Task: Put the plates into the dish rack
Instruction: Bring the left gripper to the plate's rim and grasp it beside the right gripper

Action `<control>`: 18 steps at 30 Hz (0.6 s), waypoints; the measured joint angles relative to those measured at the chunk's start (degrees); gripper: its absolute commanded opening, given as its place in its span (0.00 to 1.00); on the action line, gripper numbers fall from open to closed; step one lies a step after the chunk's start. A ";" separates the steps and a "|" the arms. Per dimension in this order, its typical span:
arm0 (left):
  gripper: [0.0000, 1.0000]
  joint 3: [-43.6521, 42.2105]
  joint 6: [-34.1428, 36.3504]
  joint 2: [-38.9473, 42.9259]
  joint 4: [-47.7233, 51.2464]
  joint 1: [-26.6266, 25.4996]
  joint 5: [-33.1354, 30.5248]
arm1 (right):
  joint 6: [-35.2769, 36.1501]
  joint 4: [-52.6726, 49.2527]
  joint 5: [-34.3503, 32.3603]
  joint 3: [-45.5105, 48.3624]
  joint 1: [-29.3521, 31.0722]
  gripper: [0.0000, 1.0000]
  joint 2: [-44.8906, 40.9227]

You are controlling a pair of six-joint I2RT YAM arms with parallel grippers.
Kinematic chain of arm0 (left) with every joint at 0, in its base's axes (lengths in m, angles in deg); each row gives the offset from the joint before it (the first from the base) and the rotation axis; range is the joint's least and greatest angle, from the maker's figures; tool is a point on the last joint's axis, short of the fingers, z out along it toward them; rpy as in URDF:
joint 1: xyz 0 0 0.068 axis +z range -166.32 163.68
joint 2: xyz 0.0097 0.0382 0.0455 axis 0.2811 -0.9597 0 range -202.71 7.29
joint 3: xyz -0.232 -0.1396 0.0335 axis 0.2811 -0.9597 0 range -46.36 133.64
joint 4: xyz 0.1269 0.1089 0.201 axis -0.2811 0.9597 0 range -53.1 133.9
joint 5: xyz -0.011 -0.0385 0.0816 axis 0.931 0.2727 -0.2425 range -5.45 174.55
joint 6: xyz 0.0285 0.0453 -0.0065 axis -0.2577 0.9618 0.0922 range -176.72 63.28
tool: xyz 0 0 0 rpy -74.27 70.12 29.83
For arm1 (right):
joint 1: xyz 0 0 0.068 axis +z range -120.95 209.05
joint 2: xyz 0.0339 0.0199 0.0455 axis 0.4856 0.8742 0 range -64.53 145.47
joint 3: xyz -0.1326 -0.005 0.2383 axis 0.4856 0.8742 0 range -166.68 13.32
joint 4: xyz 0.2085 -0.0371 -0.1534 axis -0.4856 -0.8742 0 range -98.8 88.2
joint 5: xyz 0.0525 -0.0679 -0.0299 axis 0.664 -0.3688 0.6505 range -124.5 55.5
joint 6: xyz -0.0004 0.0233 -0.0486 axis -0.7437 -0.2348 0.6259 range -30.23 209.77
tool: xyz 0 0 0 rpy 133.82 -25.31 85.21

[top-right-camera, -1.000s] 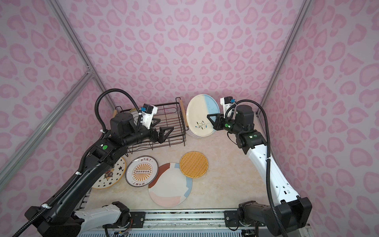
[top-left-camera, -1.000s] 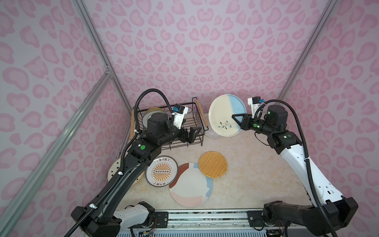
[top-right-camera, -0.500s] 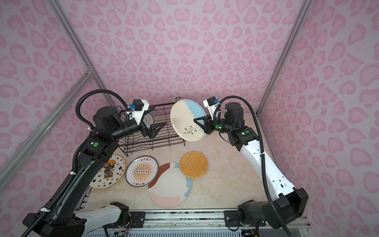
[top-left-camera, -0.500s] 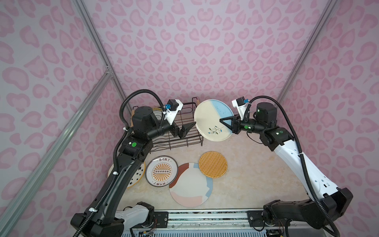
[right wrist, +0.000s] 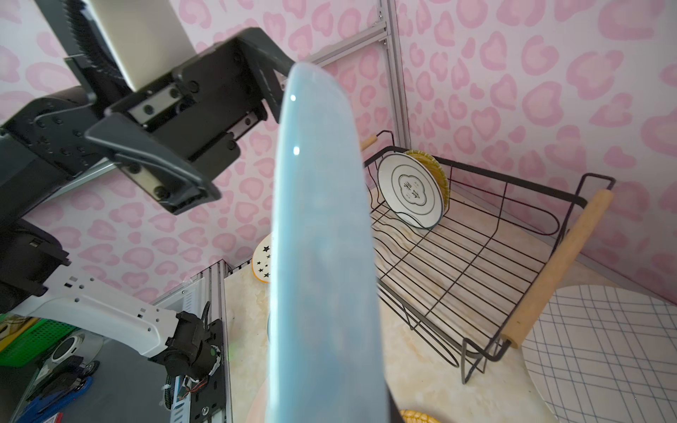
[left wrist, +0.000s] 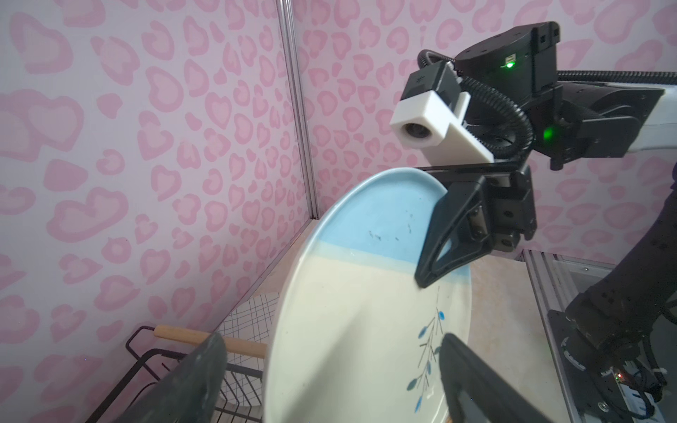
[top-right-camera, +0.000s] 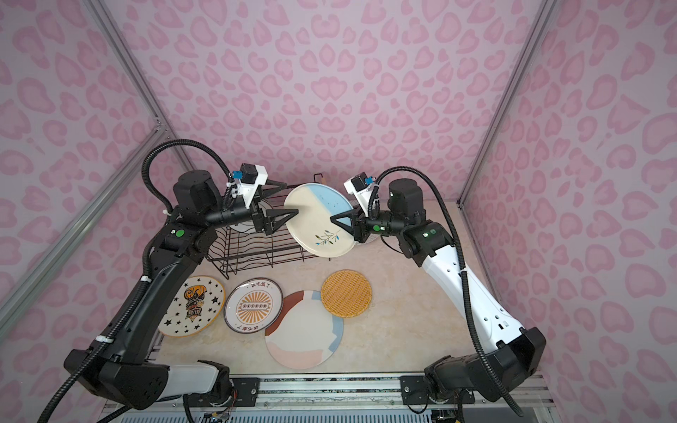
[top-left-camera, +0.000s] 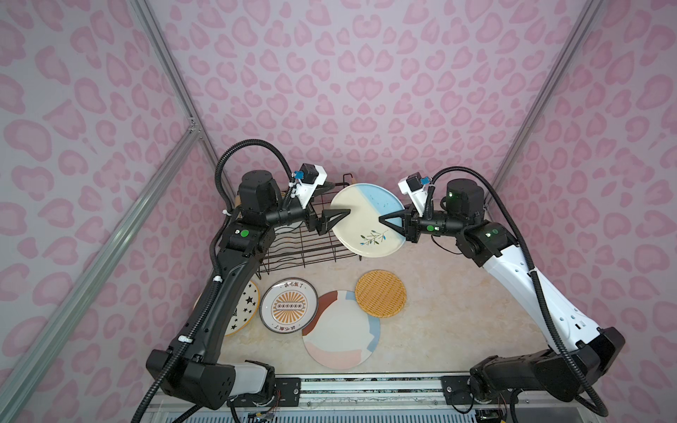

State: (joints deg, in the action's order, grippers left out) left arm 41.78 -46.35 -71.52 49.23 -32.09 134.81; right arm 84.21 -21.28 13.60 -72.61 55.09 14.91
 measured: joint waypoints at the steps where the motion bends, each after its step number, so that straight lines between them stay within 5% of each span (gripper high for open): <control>1: 0.89 0.17 -0.85 -0.61 -0.42 -0.07 0.20 | 0.13 -0.07 0.11 0.02 0.11 0.00 -0.09; 18: 0.62 3.10 -7.08 -4.70 -2.12 2.51 15.74 | 2.25 -1.88 3.10 -0.52 1.22 0.00 -0.70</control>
State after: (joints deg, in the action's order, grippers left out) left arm 44.88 -53.43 -76.21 47.11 -29.58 150.55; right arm 86.46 -23.16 16.70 -73.14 56.32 14.21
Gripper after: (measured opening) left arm 0.644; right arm 0.151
